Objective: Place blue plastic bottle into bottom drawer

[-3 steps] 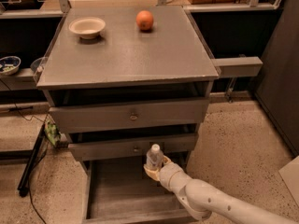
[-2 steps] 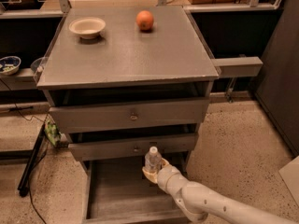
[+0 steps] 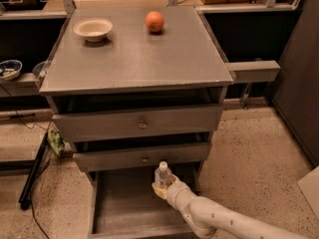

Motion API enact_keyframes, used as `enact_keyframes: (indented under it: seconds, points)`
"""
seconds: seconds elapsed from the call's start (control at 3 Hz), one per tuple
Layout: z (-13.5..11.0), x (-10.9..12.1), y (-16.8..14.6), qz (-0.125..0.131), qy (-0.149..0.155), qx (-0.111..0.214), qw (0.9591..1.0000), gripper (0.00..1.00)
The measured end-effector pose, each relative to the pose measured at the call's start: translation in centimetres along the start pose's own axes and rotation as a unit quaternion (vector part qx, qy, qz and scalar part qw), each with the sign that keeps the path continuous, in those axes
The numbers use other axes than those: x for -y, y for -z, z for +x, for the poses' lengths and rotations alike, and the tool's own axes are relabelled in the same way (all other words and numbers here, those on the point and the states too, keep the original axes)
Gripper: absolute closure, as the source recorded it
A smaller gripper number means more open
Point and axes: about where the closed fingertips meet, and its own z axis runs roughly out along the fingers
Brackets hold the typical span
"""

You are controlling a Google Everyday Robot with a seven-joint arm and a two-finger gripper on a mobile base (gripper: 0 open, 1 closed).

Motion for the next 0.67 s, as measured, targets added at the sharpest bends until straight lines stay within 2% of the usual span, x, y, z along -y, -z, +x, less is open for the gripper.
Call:
enact_keyframes:
  seconds: [0.33, 0.67]
  points:
    - [0.0, 0.0, 0.0, 0.000, 0.000, 0.000, 1.0000, 1.00]
    - [1.5, -0.2, -1.0, 0.007, -0.013, -0.003, 0.9999, 1.00]
